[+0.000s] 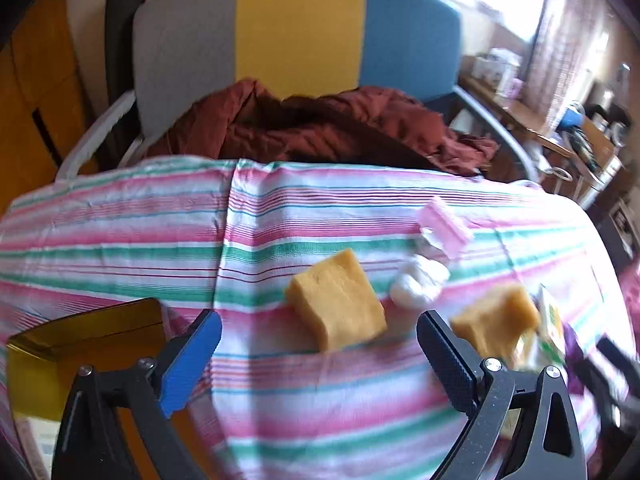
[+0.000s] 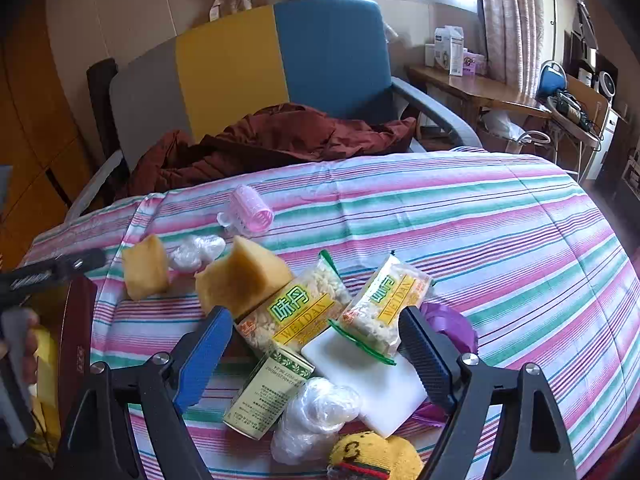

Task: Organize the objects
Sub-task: 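Grasp a yellow sponge with the left tool while the right tool reaches the pink roller, then place the sponge in the tray with the left tool while the right tool drops the pink roller there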

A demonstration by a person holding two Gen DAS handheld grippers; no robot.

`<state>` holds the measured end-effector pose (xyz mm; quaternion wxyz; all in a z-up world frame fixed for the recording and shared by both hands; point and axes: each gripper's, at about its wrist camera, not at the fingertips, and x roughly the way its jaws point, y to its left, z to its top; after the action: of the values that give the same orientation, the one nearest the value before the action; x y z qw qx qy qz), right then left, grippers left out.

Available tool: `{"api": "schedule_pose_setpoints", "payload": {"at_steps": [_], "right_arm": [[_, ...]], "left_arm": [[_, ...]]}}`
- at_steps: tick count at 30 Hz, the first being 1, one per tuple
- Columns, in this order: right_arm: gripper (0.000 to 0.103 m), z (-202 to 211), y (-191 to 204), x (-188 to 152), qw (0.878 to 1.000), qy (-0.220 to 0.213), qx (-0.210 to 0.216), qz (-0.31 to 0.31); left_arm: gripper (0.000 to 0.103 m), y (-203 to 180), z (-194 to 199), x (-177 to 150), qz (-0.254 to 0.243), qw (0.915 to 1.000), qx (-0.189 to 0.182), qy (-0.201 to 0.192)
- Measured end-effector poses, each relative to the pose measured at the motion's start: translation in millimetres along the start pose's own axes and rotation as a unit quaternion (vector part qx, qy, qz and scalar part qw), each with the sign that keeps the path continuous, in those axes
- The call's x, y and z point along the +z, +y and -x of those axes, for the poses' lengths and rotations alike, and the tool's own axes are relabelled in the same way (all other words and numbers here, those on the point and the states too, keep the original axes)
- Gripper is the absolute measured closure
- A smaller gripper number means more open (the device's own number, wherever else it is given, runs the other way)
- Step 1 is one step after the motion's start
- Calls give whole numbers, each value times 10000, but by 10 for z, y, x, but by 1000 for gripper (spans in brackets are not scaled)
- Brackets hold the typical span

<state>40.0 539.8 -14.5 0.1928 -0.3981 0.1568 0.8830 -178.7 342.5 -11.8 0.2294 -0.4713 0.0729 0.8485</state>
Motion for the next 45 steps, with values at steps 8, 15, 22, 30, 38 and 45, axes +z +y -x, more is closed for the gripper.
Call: {"api": "schedule_pose_setpoints", "payload": {"at_steps": [8,15,22,30,38,45], "right_arm": [[16,-38,-14,-21,9998,143,126,-66],[16,-104,23,24,9992,316,252,-34],[16,-360,296,565,9988,152,285,378],[15,-1257,871,1035,9905,633,236,1196],[28,-1906,1064,998,9691,1514,-32,1948],[39,-1477,995,943,9782,1094,128,1761]], "left_arm": [[4,-65,-622,151,151,9983,318,459],[44,8,-695,106,184,9981,-102,574],[44,108,-254,3,133,9986,-475,165],[44,174,116,-138,103,9962,-866,56],[43,212,233,-190,122,9944,-1051,54],[43,246,344,-247,198,9939,-1083,-9]]}}
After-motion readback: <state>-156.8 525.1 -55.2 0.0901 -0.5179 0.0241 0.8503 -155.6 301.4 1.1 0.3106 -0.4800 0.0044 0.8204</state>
